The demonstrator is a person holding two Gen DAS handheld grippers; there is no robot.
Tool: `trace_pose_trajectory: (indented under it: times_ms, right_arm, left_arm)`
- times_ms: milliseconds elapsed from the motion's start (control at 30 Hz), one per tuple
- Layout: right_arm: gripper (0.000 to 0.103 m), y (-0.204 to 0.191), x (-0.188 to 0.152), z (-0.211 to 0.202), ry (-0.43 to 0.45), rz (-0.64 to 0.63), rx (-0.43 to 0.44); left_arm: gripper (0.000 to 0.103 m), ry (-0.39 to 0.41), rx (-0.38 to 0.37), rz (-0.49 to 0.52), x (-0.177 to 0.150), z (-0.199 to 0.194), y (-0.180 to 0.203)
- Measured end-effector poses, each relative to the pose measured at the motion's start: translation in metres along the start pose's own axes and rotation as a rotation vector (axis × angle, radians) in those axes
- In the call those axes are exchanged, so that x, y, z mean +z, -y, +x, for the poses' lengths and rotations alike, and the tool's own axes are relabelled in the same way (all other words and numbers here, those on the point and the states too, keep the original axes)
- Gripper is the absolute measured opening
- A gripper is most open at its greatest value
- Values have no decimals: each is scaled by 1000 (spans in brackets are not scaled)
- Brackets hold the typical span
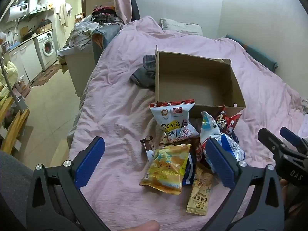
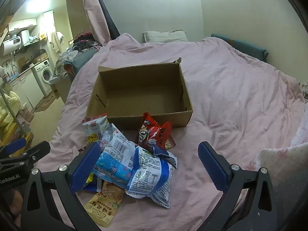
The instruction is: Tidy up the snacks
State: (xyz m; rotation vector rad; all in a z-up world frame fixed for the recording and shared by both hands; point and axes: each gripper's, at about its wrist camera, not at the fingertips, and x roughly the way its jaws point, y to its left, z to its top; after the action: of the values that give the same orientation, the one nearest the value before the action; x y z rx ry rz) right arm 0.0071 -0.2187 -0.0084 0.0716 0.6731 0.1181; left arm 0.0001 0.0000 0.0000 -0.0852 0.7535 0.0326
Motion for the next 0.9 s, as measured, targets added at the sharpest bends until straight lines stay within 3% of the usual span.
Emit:
trace_pose_trajectory:
  times_ms: [900]
  right_arm:
    - [103,-1,0,3,-6,10,5]
  left_arm:
    - [103,4,10,12,4,-2,-3]
